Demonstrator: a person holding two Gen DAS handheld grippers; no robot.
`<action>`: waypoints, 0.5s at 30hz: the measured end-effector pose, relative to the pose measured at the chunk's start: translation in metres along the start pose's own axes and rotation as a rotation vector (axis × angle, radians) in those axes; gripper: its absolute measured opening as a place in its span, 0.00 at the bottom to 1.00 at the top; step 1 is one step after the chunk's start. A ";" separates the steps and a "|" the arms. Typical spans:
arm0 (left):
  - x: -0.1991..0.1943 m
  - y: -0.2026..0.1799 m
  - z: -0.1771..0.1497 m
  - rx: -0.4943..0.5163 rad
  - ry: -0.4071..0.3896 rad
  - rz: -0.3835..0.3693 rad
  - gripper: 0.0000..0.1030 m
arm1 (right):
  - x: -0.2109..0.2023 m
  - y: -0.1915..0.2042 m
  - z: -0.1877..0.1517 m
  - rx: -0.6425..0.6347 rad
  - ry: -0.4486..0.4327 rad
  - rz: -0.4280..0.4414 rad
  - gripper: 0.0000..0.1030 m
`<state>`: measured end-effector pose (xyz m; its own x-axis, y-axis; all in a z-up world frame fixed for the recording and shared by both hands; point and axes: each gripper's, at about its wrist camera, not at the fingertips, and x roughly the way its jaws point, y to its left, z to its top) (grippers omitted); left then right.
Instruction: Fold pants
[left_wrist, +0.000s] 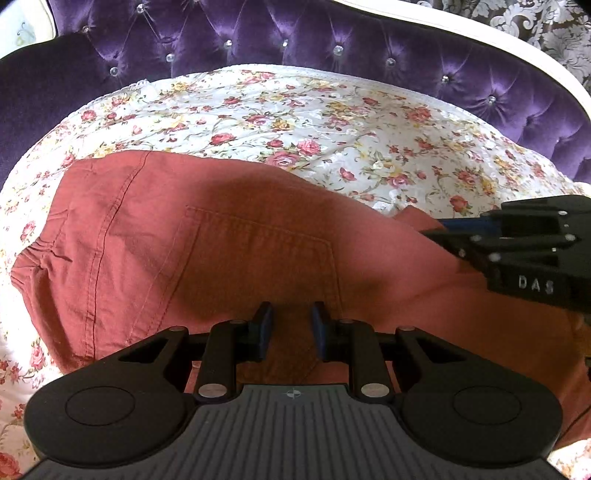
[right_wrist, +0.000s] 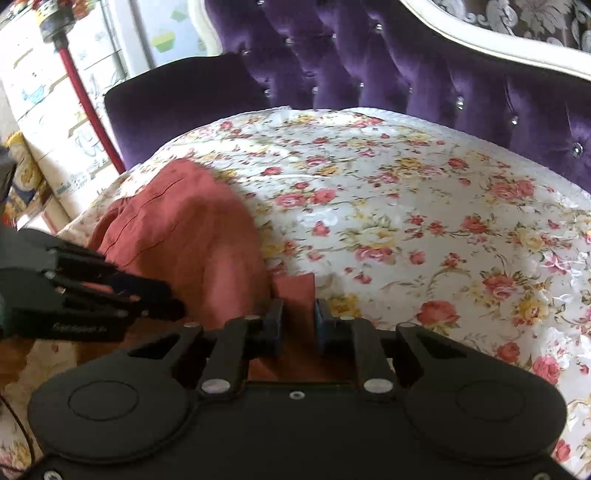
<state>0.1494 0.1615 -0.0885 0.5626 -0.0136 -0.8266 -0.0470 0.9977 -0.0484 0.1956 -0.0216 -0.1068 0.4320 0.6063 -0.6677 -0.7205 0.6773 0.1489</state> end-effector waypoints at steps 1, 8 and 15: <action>0.000 0.000 0.000 0.000 0.000 0.000 0.22 | 0.001 0.001 0.001 -0.010 0.000 -0.003 0.29; -0.001 0.001 -0.002 -0.009 -0.011 -0.002 0.22 | 0.012 -0.008 0.005 0.051 0.006 0.074 0.13; -0.006 -0.002 0.000 -0.027 -0.030 0.022 0.22 | -0.016 -0.029 0.022 0.164 -0.164 -0.070 0.07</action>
<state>0.1462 0.1594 -0.0839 0.5853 0.0105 -0.8107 -0.0814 0.9956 -0.0459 0.2213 -0.0417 -0.0844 0.5698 0.6060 -0.5551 -0.5934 0.7707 0.2322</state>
